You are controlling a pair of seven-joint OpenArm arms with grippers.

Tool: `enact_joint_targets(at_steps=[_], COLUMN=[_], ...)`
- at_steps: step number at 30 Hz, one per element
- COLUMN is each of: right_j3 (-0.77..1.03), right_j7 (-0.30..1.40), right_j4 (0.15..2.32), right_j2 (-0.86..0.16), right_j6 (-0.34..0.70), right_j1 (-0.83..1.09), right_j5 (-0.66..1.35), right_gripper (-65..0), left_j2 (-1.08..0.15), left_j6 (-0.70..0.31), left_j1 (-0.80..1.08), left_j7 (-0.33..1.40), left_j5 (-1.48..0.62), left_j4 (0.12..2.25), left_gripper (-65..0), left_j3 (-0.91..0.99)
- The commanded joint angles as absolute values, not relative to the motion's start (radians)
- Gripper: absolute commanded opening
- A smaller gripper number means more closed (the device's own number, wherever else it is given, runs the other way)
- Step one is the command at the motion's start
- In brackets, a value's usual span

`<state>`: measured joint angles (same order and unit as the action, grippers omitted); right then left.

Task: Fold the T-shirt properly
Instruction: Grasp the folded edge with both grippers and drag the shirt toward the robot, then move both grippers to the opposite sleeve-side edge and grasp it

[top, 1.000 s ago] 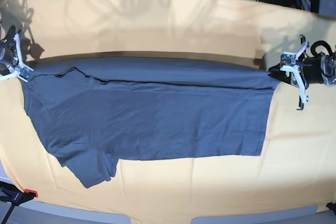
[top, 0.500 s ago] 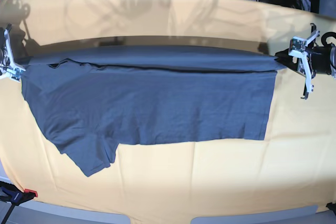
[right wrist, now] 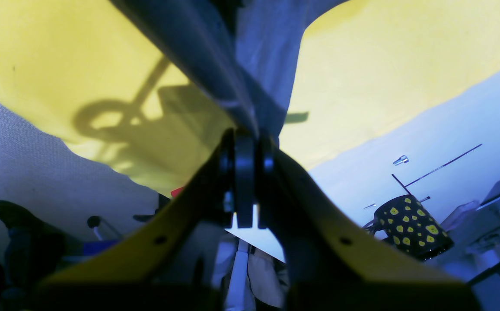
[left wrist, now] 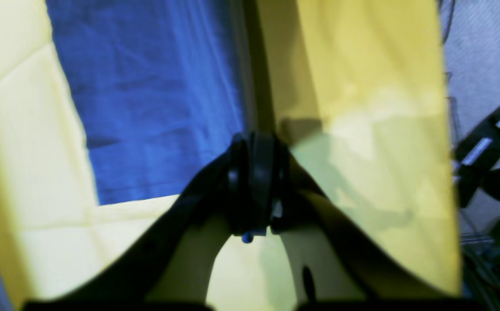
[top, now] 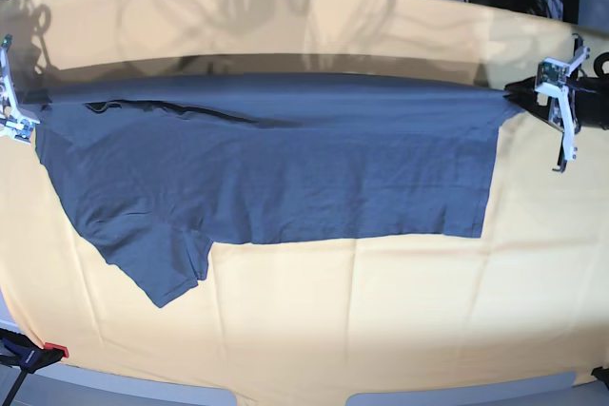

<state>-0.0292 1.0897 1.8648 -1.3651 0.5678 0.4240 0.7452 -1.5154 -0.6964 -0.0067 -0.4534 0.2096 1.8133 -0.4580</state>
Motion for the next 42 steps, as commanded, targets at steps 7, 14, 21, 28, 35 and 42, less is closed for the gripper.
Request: enact_joint_targets(at_steps=[7,14,21,28,35,42], right_j3=[-0.012,-0.012,-0.012,-0.012,-0.012,-0.012], right_j7=[1.127,1.131,1.031,0.96,0.96,0.952], right_j4=[1.863,1.863,1.863,1.863,1.863,1.863], right_j2=[-1.396,-1.397,-1.396,-1.351,-1.287,-1.224], right_j6=[0.533,0.545,0.451,0.376,0.365,0.366], right_j1=[0.413,0.41,0.287,0.137,0.121,0.118], right_j5=[0.71,0.71,0.703,0.621,0.621,0.62], right_gripper=[-43.8,-19.0,-19.1,-19.2,-19.1,-19.2], left_j2=[-1.549,-1.553,-1.546,-1.382,-1.134,-0.906], left_j6=[-0.698,-0.698,-0.698,-0.398,-0.505,-0.68], left_j1=[-0.01,-0.032,-0.131,-0.316,-0.405,-0.498], left_j7=[-0.445,-0.436,-0.17,0.278,0.293,0.294], left_j5=[0.22,0.178,-0.114,-0.632,-0.84,-0.929], left_j4=[1.814,1.815,1.817,1.666,1.217,0.86], left_gripper=[-55.4,-26.6,-26.6,-26.6,-26.6,-26.6], left_j3=[-0.445,-0.445,-0.445,-0.445,-0.445,-0.445])
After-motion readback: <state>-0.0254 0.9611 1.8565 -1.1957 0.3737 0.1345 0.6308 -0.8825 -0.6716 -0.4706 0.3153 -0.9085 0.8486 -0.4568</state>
